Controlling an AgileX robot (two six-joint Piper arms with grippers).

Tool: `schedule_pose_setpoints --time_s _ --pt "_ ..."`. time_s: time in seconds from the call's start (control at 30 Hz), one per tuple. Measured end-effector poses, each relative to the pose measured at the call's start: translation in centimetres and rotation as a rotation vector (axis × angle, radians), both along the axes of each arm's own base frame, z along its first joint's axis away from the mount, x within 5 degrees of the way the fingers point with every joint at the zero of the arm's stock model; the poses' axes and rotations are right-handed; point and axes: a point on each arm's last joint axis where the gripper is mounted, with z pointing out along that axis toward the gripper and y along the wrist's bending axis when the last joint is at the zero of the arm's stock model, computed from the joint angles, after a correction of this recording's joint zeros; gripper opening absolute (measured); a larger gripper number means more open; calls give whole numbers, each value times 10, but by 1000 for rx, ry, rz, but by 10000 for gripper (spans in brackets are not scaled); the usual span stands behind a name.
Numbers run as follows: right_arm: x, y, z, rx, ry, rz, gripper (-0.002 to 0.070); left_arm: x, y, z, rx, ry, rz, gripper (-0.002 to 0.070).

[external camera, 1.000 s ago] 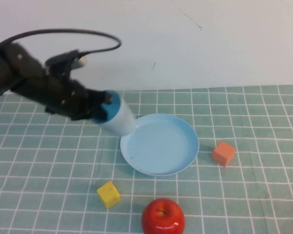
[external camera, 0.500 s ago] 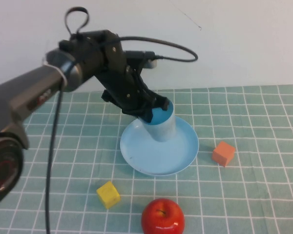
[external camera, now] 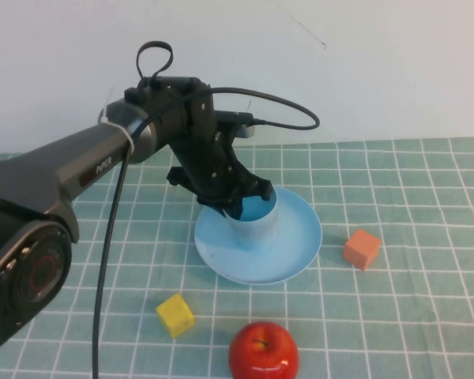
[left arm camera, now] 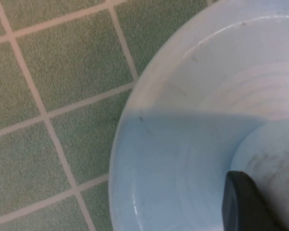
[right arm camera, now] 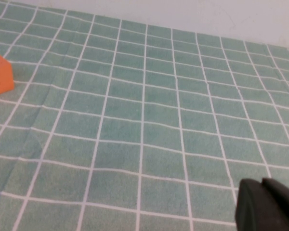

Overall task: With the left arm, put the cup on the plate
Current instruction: Place the cup on the plate

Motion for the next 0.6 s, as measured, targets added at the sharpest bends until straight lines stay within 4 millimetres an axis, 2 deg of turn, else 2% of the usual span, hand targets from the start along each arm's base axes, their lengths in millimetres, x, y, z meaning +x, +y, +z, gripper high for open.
schedule_pose_setpoints --time_s 0.07,0.2,0.3,0.37,0.47,0.53,0.6 --pt "0 0 0 0 0 0 -2 0 0 -2 2 3 -4 114" --pt "0 0 0 0 0 0 -2 1 0 -5 5 8 -4 333" --pt "0 0 0 0 0 0 -2 2 -1 -2 1 0 -4 444" --pt "0 0 0 0 0 0 -2 3 -2 5 -2 -4 -8 470" --pt "0 0 0 0 0 0 -2 6 -4 21 -17 -32 -17 462" --pt "0 0 0 0 0 0 -2 8 -5 37 -28 -65 -30 430" --pt "0 0 0 0 0 0 -2 8 -5 62 -46 -123 -50 366"
